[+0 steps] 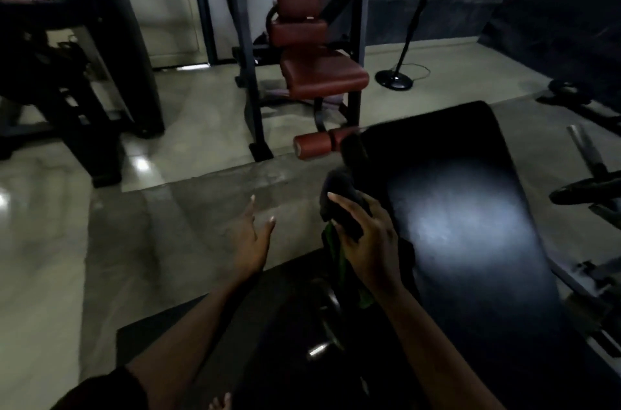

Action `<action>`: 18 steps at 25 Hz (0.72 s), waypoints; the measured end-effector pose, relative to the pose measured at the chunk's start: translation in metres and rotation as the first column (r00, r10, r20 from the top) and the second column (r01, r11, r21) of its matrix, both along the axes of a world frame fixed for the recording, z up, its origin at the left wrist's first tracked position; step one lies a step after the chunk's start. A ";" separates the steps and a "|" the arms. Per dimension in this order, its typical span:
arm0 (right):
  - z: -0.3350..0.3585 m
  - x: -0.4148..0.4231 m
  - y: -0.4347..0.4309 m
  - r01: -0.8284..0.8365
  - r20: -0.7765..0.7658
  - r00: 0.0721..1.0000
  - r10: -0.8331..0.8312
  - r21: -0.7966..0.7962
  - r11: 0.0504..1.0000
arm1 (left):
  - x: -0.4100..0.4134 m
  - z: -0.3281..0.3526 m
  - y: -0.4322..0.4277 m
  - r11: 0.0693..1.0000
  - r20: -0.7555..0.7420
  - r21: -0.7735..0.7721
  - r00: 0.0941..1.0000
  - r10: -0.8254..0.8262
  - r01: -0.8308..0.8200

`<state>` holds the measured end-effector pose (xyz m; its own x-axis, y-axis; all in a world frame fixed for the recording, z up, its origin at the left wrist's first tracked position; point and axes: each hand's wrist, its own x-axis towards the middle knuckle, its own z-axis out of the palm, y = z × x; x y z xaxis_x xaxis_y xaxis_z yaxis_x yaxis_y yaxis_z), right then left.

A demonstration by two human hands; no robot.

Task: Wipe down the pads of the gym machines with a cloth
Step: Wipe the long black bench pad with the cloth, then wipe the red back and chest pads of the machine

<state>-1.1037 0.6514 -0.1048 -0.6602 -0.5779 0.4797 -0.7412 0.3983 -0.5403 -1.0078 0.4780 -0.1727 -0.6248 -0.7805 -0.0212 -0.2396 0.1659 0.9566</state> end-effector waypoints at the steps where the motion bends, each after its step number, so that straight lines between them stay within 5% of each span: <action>1: 0.001 0.006 -0.026 -0.048 -0.001 0.999 0.048 0.026 0.999 | 0.016 -0.003 -0.029 1.000 0.067 -0.022 0.998 -0.003 0.004; 10: -0.032 0.000 -0.238 -0.241 0.165 0.965 0.204 0.248 0.938 | 0.059 -0.019 -0.232 0.977 0.545 -0.050 0.826 -0.145 0.205; 18: -0.058 -0.151 -0.344 -0.207 0.207 0.969 0.133 0.390 0.897 | -0.067 -0.007 -0.377 0.902 0.705 -0.125 0.677 -0.212 0.413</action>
